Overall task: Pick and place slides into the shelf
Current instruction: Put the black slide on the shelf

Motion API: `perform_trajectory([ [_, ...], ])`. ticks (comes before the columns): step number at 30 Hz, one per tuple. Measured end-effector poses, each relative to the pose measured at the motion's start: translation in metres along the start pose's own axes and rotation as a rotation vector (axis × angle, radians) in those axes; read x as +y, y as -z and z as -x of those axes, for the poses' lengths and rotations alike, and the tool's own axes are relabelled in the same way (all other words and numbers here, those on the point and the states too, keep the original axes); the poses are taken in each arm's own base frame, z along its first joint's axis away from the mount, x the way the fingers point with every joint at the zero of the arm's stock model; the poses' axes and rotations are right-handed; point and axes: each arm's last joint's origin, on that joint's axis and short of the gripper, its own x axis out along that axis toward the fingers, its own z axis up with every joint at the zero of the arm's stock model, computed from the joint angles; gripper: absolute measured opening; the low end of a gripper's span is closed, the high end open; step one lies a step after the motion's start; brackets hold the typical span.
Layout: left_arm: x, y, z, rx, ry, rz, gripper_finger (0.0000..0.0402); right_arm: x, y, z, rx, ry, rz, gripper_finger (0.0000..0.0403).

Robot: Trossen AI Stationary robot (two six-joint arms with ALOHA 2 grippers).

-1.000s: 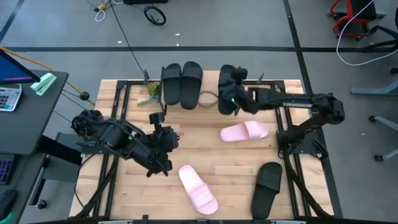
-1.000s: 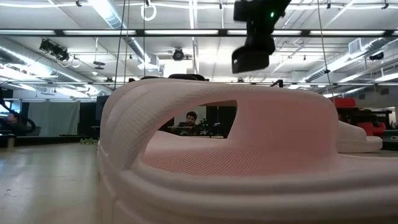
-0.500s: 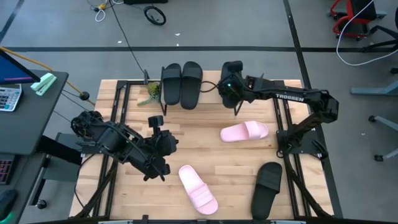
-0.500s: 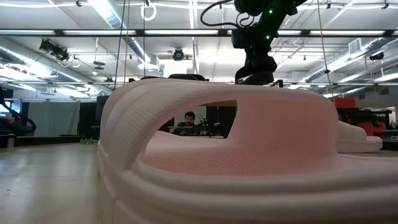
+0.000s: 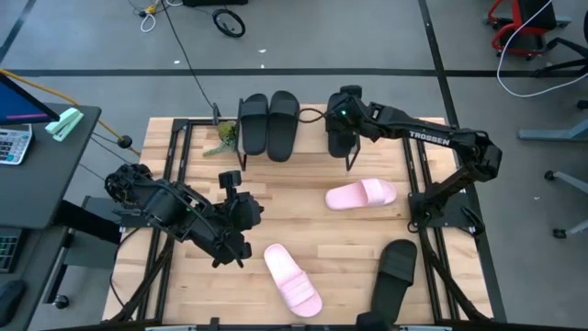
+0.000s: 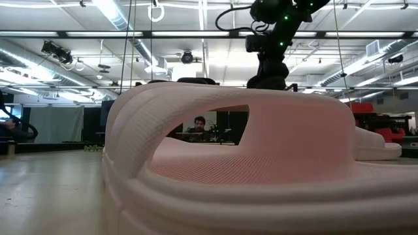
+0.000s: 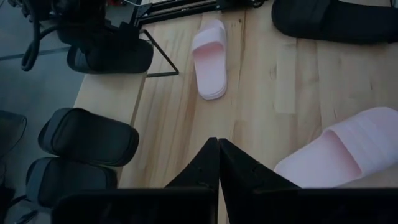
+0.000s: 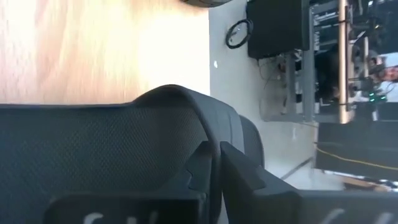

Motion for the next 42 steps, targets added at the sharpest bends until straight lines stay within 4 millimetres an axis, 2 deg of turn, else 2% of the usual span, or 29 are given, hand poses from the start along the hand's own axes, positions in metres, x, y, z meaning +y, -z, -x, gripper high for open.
perform_trajectory([
  [6, 0.0, 0.0, 0.0, 0.0, 0.0, 0.001, 0.0014, -0.005, 0.006, -0.003, 0.022, 0.003, -0.025, 0.0043],
  [12, 0.0, 0.0, 0.0, 0.0, 0.0, 0.0, 0.0006, -0.003, 0.008, -0.003, 0.047, -0.013, -0.056, 0.0074],
  [19, 0.001, 0.0, -0.001, 0.001, -0.002, 0.002, 0.0023, 0.001, 0.003, 0.0, 0.024, -0.01, -0.041, 0.012],
  [25, 0.001, 0.0, -0.001, 0.001, -0.002, 0.003, 0.0011, 0.001, 0.0, 0.0, -0.01, -0.021, -0.045, 0.0143],
  [30, 0.001, 0.0, -0.001, 0.001, -0.002, 0.002, 0.0006, 0.001, -0.002, 0.0, -0.056, -0.052, -0.052, 0.0145],
  [37, 0.001, 0.0, -0.001, 0.001, -0.002, 0.002, 0.0023, -0.002, -0.004, 0.0, -0.086, -0.033, -0.07, 0.0137],
  [42, 0.001, 0.0, -0.001, 0.001, -0.002, 0.002, 0.0013, -0.003, -0.003, -0.001, -0.081, -0.03, -0.075, 0.0099],
])
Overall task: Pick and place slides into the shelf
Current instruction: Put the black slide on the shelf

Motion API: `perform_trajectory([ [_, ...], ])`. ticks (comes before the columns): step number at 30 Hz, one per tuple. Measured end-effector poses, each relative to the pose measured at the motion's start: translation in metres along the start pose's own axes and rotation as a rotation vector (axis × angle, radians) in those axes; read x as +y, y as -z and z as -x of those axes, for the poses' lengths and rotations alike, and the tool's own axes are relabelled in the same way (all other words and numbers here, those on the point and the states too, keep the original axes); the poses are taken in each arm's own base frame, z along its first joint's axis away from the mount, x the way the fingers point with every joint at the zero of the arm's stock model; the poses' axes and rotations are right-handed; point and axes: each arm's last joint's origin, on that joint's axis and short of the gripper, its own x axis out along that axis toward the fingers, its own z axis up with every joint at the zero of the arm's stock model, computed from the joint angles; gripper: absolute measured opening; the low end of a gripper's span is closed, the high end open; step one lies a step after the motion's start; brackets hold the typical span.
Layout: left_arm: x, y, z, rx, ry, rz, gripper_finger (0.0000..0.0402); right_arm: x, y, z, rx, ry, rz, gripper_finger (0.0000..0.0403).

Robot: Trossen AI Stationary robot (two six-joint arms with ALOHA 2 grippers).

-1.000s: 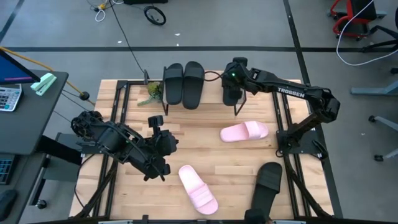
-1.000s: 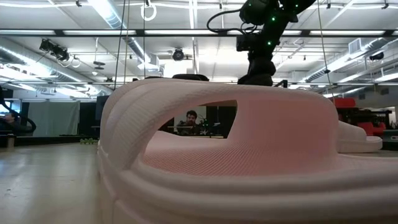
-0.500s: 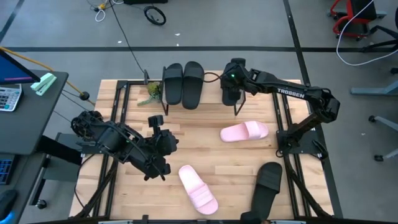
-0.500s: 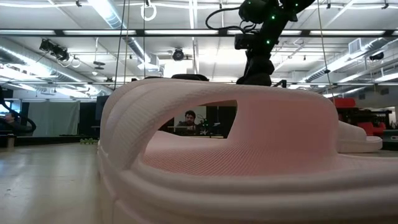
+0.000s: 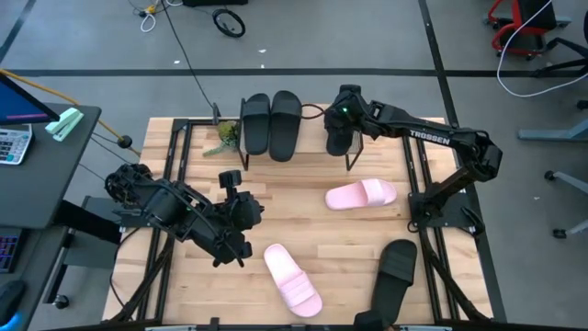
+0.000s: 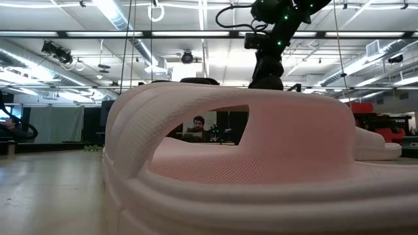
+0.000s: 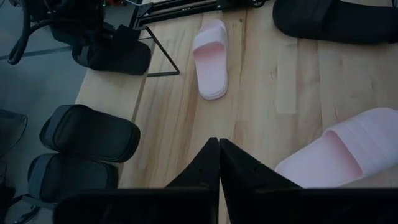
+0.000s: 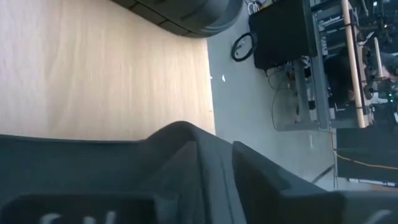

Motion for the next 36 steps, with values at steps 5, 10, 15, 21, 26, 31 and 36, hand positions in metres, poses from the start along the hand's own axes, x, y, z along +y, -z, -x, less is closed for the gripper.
perform_trajectory([
  [5, 0.0, 0.0, 0.0, 0.0, 0.0, -0.001, 0.0006, 0.001, 0.0, 0.0, 0.0, -0.003, -0.003, 0.0013],
  [10, 0.0, 0.0, 0.0, 0.0, 0.0, -0.001, 0.0019, 0.003, -0.003, 0.002, -0.017, -0.011, -0.016, 0.0016],
  [15, 0.0, 0.0, 0.0, 0.0, 0.0, -0.002, 0.0025, 0.01, -0.013, 0.009, -0.11, -0.054, 0.016, 0.0008],
  [21, 0.0, 0.0, 0.0, 0.0, 0.0, -0.001, 0.0011, 0.013, -0.018, 0.013, -0.128, -0.031, 0.075, 0.0004],
  [26, 0.0, 0.0, 0.0, 0.0, 0.0, -0.001, 0.0008, 0.012, -0.016, 0.013, -0.078, 0.011, 0.097, 0.0003],
  [31, 0.0, 0.0, 0.0, 0.0, 0.0, -0.001, 0.0021, 0.012, -0.009, 0.011, -0.014, -0.007, 0.189, 0.0002],
  [36, 0.0, 0.0, 0.0, 0.0, 0.0, -0.001, 0.0015, 0.006, -0.001, 0.008, 0.069, 0.035, 0.229, 0.0002],
])
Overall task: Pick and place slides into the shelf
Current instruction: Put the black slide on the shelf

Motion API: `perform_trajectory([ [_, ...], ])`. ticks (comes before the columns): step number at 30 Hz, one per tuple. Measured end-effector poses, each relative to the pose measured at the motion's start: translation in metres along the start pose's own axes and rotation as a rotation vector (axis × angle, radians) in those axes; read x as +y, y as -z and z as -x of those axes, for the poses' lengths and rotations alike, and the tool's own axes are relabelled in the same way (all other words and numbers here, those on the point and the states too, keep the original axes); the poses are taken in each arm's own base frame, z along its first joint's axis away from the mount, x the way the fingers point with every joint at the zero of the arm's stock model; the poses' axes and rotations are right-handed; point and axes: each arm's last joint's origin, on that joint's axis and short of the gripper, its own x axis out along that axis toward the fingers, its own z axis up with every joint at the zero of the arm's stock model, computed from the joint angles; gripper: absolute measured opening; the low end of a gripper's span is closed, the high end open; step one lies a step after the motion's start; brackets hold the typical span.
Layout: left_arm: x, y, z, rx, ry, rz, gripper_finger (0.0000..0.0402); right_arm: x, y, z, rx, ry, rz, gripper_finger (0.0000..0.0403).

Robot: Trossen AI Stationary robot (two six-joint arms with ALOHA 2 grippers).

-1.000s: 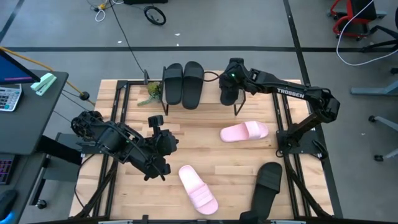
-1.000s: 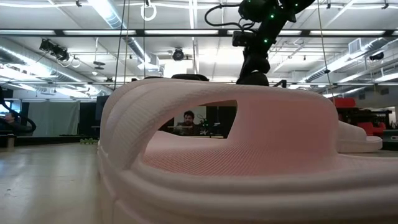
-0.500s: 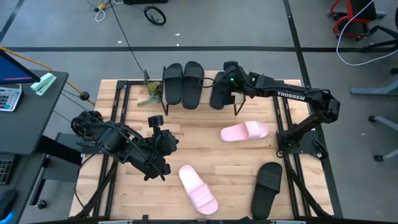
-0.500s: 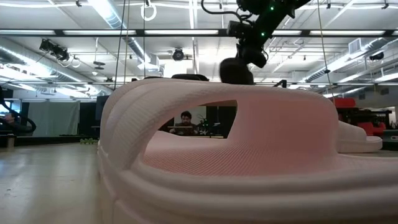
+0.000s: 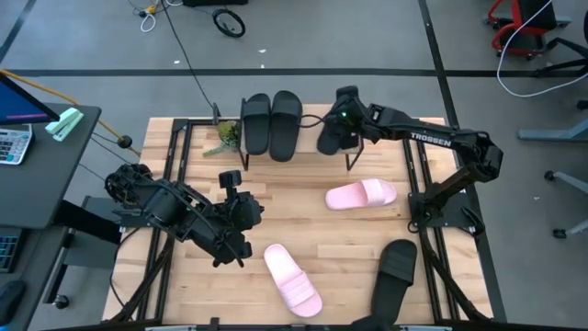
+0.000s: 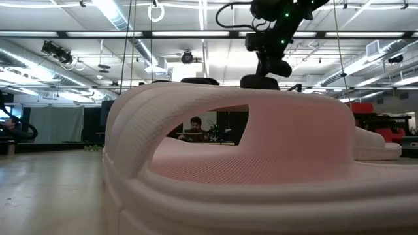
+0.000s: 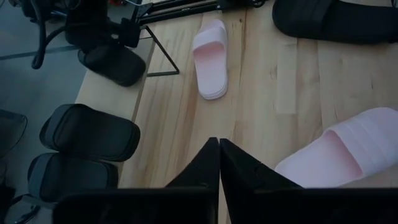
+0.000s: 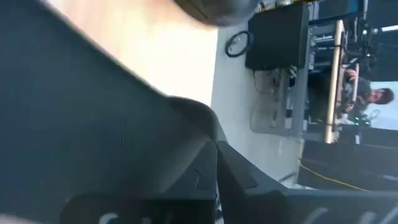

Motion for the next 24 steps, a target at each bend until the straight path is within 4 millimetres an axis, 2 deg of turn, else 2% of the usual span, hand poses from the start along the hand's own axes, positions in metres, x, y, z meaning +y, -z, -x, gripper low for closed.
perform_trajectory([
  [9, 0.0, 0.0, 0.0, 0.0, 0.0, 0.001, 0.0013, -0.001, 0.002, -0.001, 0.008, 0.0, 0.315, 0.0],
  [14, 0.0, 0.0, 0.0, 0.0, 0.0, 0.016, 0.0021, 0.0, 0.0, 0.0, -0.015, -0.01, 0.34, 0.0],
  [24, 0.0, 0.0, 0.0, 0.0, 0.001, 0.018, 0.0007, 0.008, -0.01, 0.007, -0.038, -0.003, 0.477, 0.0],
])
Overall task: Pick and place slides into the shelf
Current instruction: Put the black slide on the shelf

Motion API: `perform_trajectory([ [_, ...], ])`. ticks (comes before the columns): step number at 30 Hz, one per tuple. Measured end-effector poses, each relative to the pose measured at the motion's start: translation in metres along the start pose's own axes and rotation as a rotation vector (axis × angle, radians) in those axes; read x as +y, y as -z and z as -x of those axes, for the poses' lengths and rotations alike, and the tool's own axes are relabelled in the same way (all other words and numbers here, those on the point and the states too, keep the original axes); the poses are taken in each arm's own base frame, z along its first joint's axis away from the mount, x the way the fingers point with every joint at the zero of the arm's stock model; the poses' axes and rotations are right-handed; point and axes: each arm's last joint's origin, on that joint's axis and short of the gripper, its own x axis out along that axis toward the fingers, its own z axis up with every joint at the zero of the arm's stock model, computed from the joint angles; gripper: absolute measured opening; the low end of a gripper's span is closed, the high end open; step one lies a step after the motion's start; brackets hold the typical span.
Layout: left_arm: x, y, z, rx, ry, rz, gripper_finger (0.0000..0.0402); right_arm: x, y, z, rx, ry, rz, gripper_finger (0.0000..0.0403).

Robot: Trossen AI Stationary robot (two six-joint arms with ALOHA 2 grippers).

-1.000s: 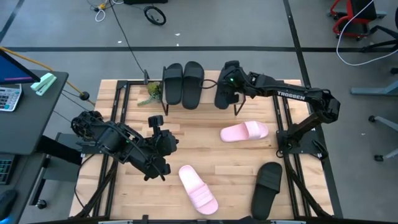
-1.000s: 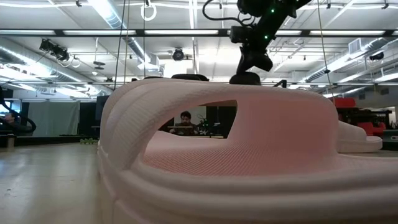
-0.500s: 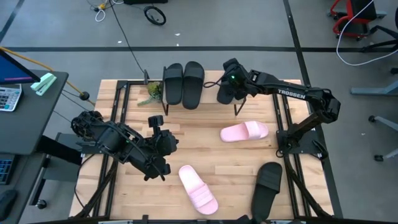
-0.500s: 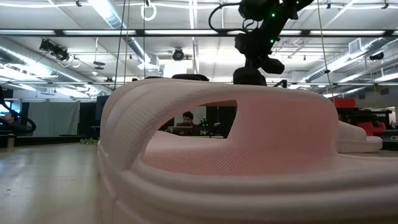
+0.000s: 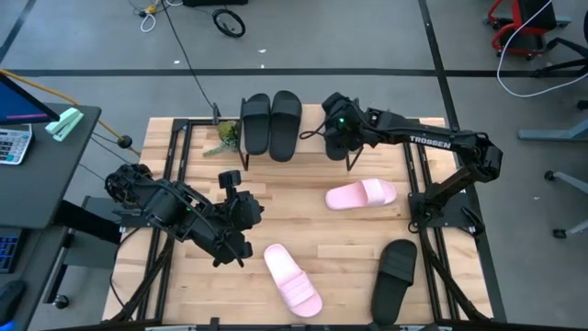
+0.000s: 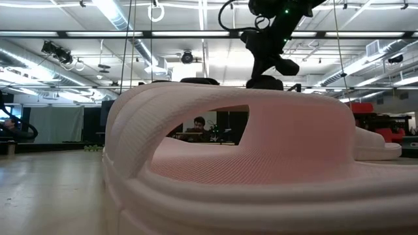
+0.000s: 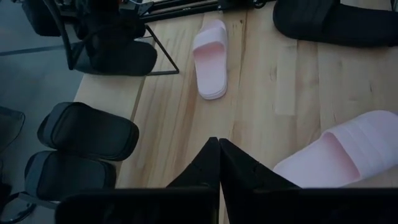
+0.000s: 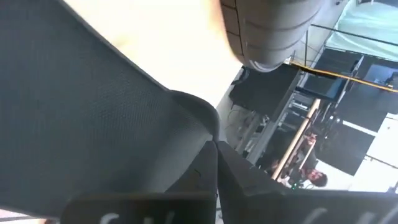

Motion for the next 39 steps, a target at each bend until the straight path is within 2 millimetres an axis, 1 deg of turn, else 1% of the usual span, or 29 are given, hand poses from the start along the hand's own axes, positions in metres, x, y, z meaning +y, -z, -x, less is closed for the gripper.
perform_trajectory([
  [6, 0.0, 0.0, 0.0, 0.0, 0.0, 0.005, 0.0021, -0.002, 0.01, -0.005, 0.033, -0.005, -0.026, 0.0],
  [12, 0.0, 0.0, 0.0, 0.0, 0.0, 0.011, 0.0013, -0.003, 0.018, -0.009, 0.016, -0.017, -0.082, 0.0001],
  [16, 0.0, 0.0, 0.0, 0.0, 0.0, 0.012, 0.0008, -0.003, 0.022, -0.011, -0.013, -0.029, -0.182, 0.0013],
  [20, 0.0, 0.0, 0.0, 0.0, 0.0, 0.012, 0.0016, -0.004, 0.024, -0.012, -0.008, -0.031, -0.313, 0.0028],
  [24, 0.0, 0.0, 0.0, 0.0, 0.0, 0.013, 0.0021, -0.004, 0.024, -0.012, -0.006, -0.032, -0.339, 0.0042],
  [26, 0.0, 0.0, 0.0, 0.0, 0.0, 0.013, 0.002, -0.003, 0.021, -0.011, -0.01, -0.03, -0.339, 0.0046],
  [29, 0.0, 0.0, 0.0, 0.0, 0.0, 0.013, 0.0014, -0.003, 0.017, -0.006, -0.02, -0.024, -0.352, 0.0049],
  [34, 0.0, 0.0, 0.0, 0.0, 0.0, 0.013, 0.0008, -0.003, 0.011, 0.01, -0.05, -0.014, -0.378, 0.005],
  [37, 0.0, 0.0, 0.0, 0.0, 0.0, 0.015, 0.0013, 0.0, 0.009, 0.026, -0.04, -0.005, -0.414, 0.005],
  [39, 0.0, 0.0, 0.0, 0.0, 0.0, 0.016, 0.0017, 0.002, 0.008, 0.041, -0.036, 0.001, -0.487, 0.005],
])
